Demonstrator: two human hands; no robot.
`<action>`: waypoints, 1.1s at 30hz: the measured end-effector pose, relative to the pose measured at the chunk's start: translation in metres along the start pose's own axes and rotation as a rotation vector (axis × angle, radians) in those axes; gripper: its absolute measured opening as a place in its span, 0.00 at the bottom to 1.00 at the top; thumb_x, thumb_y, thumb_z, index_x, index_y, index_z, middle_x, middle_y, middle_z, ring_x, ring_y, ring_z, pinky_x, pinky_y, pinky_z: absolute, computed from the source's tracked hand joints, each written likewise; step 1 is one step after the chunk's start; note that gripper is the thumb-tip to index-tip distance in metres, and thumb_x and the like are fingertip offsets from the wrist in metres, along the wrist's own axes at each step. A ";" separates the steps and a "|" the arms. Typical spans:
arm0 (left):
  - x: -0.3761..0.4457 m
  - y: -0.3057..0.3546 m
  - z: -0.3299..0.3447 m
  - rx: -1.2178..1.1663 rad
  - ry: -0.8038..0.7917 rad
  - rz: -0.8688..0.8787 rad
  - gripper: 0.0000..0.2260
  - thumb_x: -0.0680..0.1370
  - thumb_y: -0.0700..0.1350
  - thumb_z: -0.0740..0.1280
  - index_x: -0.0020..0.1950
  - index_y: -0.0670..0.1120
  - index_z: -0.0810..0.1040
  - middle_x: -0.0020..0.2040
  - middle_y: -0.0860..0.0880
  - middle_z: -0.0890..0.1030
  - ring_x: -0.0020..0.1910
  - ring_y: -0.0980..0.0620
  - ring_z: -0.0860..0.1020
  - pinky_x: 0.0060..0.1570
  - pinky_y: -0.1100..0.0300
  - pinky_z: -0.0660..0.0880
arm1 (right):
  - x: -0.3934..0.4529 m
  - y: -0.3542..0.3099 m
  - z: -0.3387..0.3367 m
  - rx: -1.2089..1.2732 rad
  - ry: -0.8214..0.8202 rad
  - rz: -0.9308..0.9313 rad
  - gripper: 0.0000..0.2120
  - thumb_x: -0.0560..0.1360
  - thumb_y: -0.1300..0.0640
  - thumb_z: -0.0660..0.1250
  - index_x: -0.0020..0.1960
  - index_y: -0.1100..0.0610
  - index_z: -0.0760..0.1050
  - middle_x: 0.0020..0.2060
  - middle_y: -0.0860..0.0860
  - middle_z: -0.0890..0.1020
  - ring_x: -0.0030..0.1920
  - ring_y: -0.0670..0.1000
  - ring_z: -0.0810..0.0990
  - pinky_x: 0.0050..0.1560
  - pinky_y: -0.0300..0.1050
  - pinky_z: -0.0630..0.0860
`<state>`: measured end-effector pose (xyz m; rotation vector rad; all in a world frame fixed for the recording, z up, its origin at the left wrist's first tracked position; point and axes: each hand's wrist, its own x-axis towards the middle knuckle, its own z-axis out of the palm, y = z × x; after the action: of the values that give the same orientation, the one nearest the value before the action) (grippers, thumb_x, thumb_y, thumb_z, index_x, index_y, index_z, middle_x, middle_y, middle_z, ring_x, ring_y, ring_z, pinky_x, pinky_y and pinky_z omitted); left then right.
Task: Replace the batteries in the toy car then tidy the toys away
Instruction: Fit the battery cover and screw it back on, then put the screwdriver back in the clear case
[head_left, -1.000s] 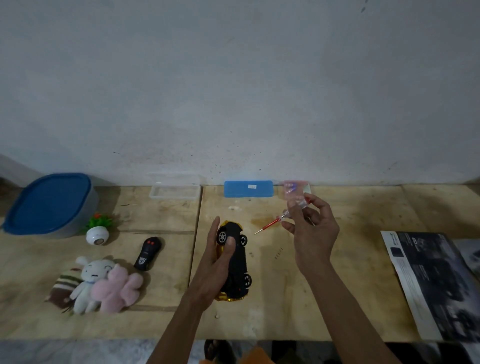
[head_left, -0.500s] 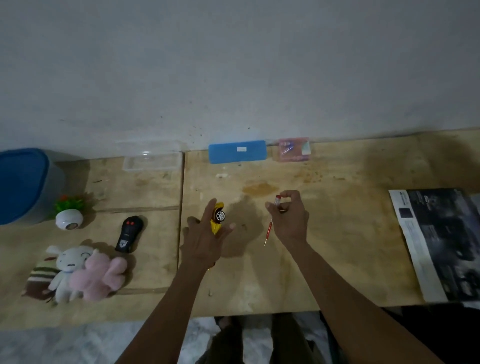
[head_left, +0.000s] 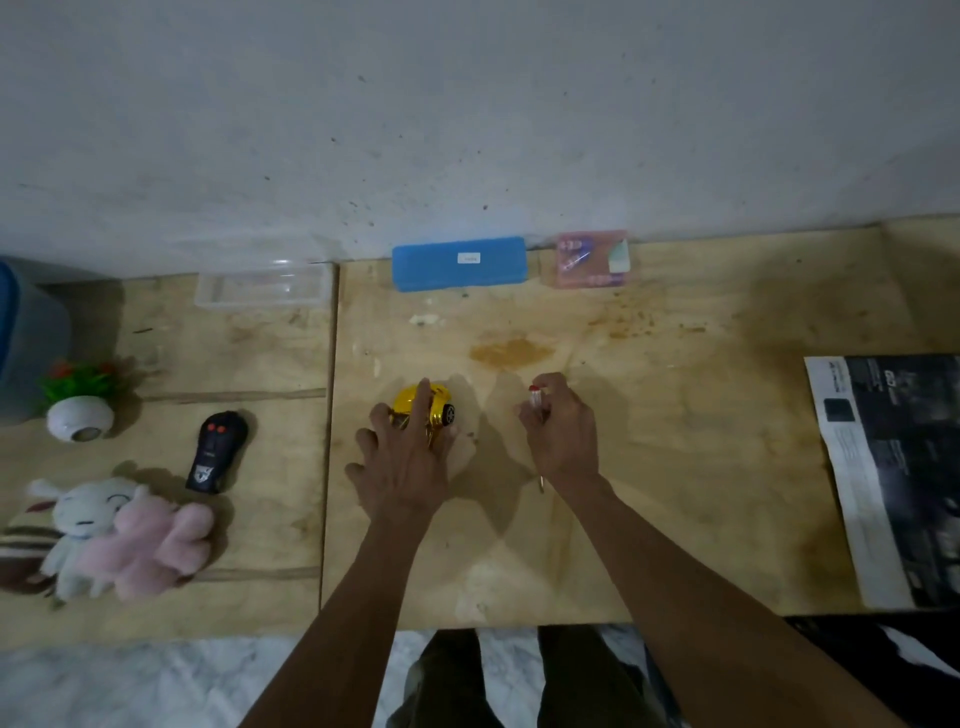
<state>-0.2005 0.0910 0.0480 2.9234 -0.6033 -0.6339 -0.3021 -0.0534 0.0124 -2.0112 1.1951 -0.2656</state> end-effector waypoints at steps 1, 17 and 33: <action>-0.001 0.000 0.001 -0.015 0.000 -0.006 0.28 0.80 0.67 0.55 0.78 0.67 0.49 0.71 0.46 0.61 0.65 0.39 0.67 0.55 0.38 0.71 | 0.000 0.000 0.000 0.004 -0.002 -0.002 0.10 0.75 0.58 0.69 0.55 0.54 0.74 0.43 0.59 0.83 0.44 0.61 0.82 0.39 0.50 0.77; -0.006 -0.010 0.001 -0.111 -0.046 -0.003 0.31 0.79 0.69 0.54 0.80 0.62 0.53 0.73 0.45 0.60 0.67 0.39 0.65 0.56 0.41 0.74 | 0.009 -0.016 -0.006 0.139 0.000 -0.044 0.09 0.77 0.56 0.70 0.56 0.56 0.76 0.39 0.56 0.84 0.40 0.55 0.83 0.40 0.41 0.74; 0.101 -0.174 -0.099 -0.371 0.071 0.202 0.27 0.81 0.54 0.65 0.78 0.49 0.65 0.69 0.39 0.70 0.64 0.38 0.72 0.55 0.47 0.75 | 0.021 -0.221 0.103 0.669 0.141 0.256 0.11 0.75 0.57 0.73 0.55 0.54 0.75 0.43 0.55 0.85 0.40 0.52 0.86 0.41 0.53 0.85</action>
<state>-0.0130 0.2107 0.0703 2.4921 -0.6792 -0.5480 -0.0913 0.0403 0.0934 -1.2666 1.2282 -0.5966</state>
